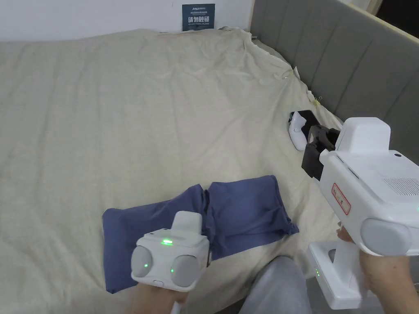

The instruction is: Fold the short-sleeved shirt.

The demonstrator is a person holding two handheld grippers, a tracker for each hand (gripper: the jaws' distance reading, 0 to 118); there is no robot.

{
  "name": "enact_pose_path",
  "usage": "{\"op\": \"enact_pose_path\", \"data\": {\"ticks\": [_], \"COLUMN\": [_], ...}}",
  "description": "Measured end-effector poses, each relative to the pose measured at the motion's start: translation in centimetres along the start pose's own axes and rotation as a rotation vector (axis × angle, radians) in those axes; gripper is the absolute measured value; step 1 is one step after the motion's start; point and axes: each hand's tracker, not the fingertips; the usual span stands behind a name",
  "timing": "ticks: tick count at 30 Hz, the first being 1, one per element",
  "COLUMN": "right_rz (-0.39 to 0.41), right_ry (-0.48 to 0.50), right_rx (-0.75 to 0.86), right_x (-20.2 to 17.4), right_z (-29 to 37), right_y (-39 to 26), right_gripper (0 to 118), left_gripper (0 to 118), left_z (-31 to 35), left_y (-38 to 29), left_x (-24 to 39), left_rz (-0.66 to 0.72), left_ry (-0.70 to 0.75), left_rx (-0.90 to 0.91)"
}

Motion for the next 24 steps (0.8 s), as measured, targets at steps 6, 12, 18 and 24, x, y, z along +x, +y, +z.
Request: {"op": "enact_pose_path", "data": {"ticks": [6, 12, 18, 24], "right_rz": [0.003, -0.006, -0.017, -0.032], "right_ry": [-0.008, -0.005, 0.005, 0.024], "right_rx": [-0.007, -0.006, 0.0, -0.001], "right_x": [0.4, 0.8, 0.6, -0.6], "right_z": [0.2, 0.1, -0.4, -0.7], "right_y": [0.0, 0.4, 0.9, 1.2], "right_gripper": [0, 0, 0, 0], "left_gripper": [0, 0, 12, 118], "left_z": [-1.3, 3.0, 8.6, 11.2], "left_y": [1.1, 5.5, 8.7, 6.5], "left_x": [3.5, -0.4, -10.6, -18.7], "left_rz": [-0.075, 0.162, 0.399, 0.484], "left_ry": [-0.097, -0.229, -0.305, -0.358], "left_rx": [-0.059, 0.109, 0.241, 0.24]}}
